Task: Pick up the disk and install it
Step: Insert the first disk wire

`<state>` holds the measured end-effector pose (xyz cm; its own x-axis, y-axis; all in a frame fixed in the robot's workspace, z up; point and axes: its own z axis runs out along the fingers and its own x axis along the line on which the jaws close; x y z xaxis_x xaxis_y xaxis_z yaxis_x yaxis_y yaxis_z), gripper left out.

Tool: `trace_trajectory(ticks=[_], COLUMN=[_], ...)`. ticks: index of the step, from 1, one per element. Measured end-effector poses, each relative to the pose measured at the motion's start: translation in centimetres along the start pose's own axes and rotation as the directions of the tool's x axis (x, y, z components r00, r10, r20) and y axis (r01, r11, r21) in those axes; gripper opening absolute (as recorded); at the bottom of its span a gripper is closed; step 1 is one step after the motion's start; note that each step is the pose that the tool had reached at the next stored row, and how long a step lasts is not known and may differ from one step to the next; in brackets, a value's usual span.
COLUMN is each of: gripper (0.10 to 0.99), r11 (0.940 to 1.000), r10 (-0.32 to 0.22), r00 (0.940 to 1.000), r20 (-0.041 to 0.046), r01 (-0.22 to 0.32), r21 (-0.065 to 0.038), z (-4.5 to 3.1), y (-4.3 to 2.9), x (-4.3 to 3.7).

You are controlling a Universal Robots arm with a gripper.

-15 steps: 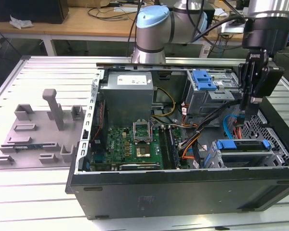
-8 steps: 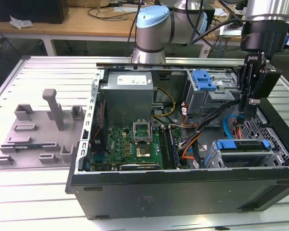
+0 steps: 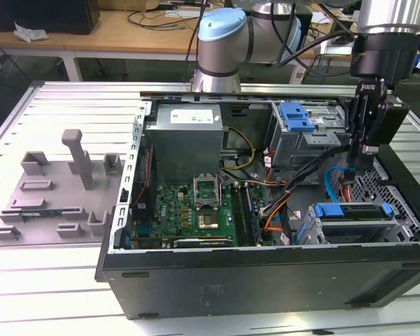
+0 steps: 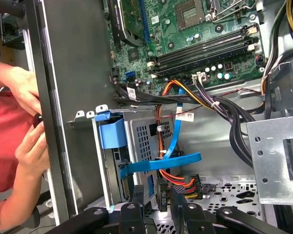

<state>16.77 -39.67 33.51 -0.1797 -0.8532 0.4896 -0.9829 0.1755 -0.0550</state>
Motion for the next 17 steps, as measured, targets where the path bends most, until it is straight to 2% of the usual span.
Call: trace_trajectory(ticks=[7, 11, 12, 13, 17], gripper=[0.349, 0.349, 0.333, 0.259, 0.259], r11=[1.0000, 1.0000, 1.0000, 1.0000, 1.0000], r10=[-0.002, -0.001, -0.001, -0.001, -0.001], r00=[1.0000, 0.9998, 0.9998, 0.9997, 0.9995], r20=[-0.0030, -0.0182, -0.0202, -0.0235, -0.0307], r01=[0.002, 0.001, 0.001, 0.001, 0.001], r21=[-0.001, 0.002, 0.002, 0.002, 0.004], z=[0.25, 0.28, 0.30, 0.34, 0.45], y=[0.01, 0.01, 0.01, 0.02, 0.02], x=[-0.15, -0.16, -0.17, -0.20, -0.26])
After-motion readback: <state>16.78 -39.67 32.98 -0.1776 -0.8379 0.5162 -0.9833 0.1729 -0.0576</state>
